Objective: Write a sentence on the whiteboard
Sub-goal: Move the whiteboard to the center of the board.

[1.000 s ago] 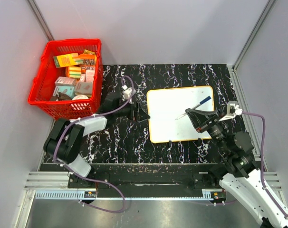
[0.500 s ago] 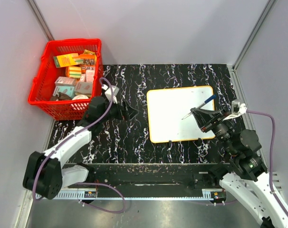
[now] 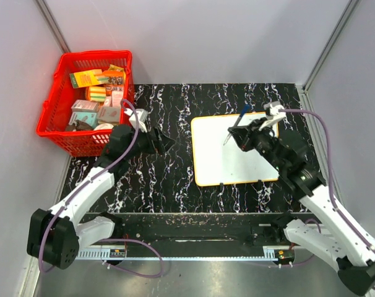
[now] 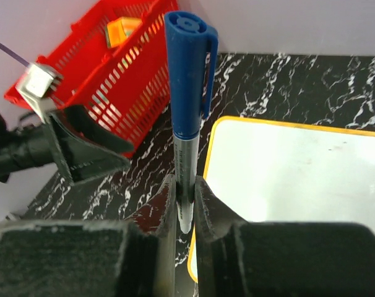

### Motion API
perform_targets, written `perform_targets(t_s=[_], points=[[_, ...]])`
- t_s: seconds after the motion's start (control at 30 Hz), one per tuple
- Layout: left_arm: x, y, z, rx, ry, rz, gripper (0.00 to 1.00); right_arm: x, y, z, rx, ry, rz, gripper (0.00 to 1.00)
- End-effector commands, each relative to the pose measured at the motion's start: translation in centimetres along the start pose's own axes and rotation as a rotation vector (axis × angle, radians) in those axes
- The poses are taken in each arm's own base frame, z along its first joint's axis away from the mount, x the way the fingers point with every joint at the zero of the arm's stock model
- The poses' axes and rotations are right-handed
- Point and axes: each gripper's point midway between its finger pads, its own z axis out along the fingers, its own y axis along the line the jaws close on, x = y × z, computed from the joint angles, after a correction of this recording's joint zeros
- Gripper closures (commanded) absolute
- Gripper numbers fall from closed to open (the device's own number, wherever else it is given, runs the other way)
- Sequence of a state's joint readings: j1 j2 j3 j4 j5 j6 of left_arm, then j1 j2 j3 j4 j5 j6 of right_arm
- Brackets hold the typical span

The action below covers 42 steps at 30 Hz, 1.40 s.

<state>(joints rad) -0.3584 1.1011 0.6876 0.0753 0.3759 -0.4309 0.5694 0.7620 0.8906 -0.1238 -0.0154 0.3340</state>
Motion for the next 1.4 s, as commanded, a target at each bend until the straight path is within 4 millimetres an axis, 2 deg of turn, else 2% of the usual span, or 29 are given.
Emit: perform_targets(t_s=[0.0, 0.03, 0.07, 0.1, 0.13, 0.17, 0.27, 0.3, 0.4, 0.53, 0.73, 0.8, 0.83, 0.87, 0.9, 0.93, 0.97, 1.0, 1.03, 1.07, 1.1, 1.13, 1.17, 1.2, 1.23, 1.3, 1.33, 1.37], points=[[-4.2, -0.2, -1.4, -0.002, -0.153, -0.05, 0.01, -3.9, 2.7, 2.1, -0.133, -0.094, -0.036, 1.0], [-4.5, -0.2, -1.6, 0.013, -0.17, -0.06, 0.01, -3.2, 3.4, 2.9, -0.186, -0.057, -0.003, 1.0], [-5.4, -0.7, -1.8, 0.051, -0.205, -0.057, 0.01, -4.3, 2.5, 3.3, -0.192, -0.086, 0.015, 1.0], [-5.3, -0.9, -1.8, 0.074, -0.204, -0.088, 0.01, -4.4, 2.4, 3.7, -0.224, -0.081, 0.051, 1.0], [-5.5, -1.2, -1.8, 0.096, -0.205, -0.097, 0.01, -3.5, 2.6, 3.9, -0.29, -0.027, 0.142, 1.0], [-5.6, -1.6, -2.0, 0.13, -0.189, -0.115, 0.01, -5.0, 1.7, 3.9, -0.299, -0.072, 0.151, 1.0], [-5.8, -3.4, -2.3, 0.235, -0.145, -0.1, 0.01, -5.9, 0.7, 4.1, -0.317, -0.058, 0.198, 1.0], [-5.9, -3.6, -2.4, 0.247, -0.144, -0.107, 0.01, -6.8, -0.8, 4.1, -0.291, -0.078, 0.204, 1.0], [-6.3, -3.4, -2.0, 0.257, -0.149, -0.146, 0.01, -8.0, -2.6, 4.0, -0.277, -0.098, 0.242, 1.0], [-6.7, -3.2, -1.2, 0.307, -0.149, -0.146, 0.01, -9.2, -3.5, 3.4, -0.21, -0.161, 0.217, 1.0], [-7.9, -5.5, -1.3, 0.406, -0.149, -0.033, 0.01, -9.3, -5.6, 3.3, -0.106, -0.23, 0.16, 1.0], [-9.5, -5.8, -1.3, 0.361, -0.201, 0.061, 0.01, -9.1, -6.1, 3.6, -0.097, -0.243, 0.144, 1.0], [-9.0, -6.2, -1.1, 0.343, -0.179, 0.072, 0.01, -9.0, -6.4, 3.7, -0.09, -0.244, 0.145, 1.0], [-9.6, -5.5, -0.6, 0.276, -0.201, 0.109, 0.01, -9.2, -6.4, 3.8, -0.097, -0.256, 0.136, 1.0], [-11.1, -5.9, -0.4, 0.246, -0.22, 0.131, 0.01, -8.9, -6.5, 4.1, -0.099, -0.248, 0.141, 1.0], [-10.3, -6.0, 0.2, 0.21, -0.181, 0.112, 0.01, -8.8, -6.6, 4.2, -0.1, -0.246, 0.141, 1.0], [-11.3, -5.3, 0.6, 0.144, -0.211, 0.106, 0.01, -8.7, -6.7, 4.3, -0.099, -0.244, 0.143, 1.0], [-11.3, -5.2, 1.1, 0.145, -0.208, 0.104, 0.01, -8.5, -6.9, 4.5, -0.096, -0.238, 0.139, 1.0], [-12.1, -5.9, 1.1, 0.2, -0.261, 0.124, 0.01, -8.4, -7.0, 4.5, -0.091, -0.234, 0.136, 1.0], [-11.9, -7.3, 0.6, 0.312, -0.257, 0.078, 0.01, -8.2, -7.1, 4.5, -0.086, -0.232, 0.135, 1.0], [-11.8, -7.3, 0.8, 0.376, -0.256, 0.042, 0.01, -7.8, -7.4, 4.4, -0.077, -0.229, 0.128, 1.0], [-13.4, -7.2, -0.3, 0.444, -0.336, 0.056, 0.01, -7.8, -7.5, 4.4, -0.068, -0.235, 0.125, 1.0], [-13.2, -7.5, -0.8, 0.508, -0.308, 0.009, 0.01, -7.6, -7.7, 4.3, -0.063, -0.231, 0.125, 1.0], [-13.3, -6.9, -0.5, 0.514, -0.301, 0.005, 0.01, -7.4, -7.9, 4.4, -0.053, -0.225, 0.122, 1.0], [-13.0, -5.7, -0.1, 0.474, -0.281, -0.021, 0.01, -7.2, -8.1, 4.5, -0.047, -0.22, 0.122, 1.0], [-13.3, -4.8, 0.6, 0.396, -0.275, 0.064, 0.01, -6.8, -8.5, 4.7, -0.038, -0.213, 0.129, 1.0], [-11.9, -4.1, 1.3, 0.345, -0.214, 0.047, 0.01, -6.7, -8.6, 4.7, -0.034, -0.216, 0.131, 1.0], [-12.4, -3.3, 1.7, 0.276, -0.233, 0.1, 0.01, -6.6, -8.8, 4.8, -0.033, -0.22, 0.133, 1.0]])
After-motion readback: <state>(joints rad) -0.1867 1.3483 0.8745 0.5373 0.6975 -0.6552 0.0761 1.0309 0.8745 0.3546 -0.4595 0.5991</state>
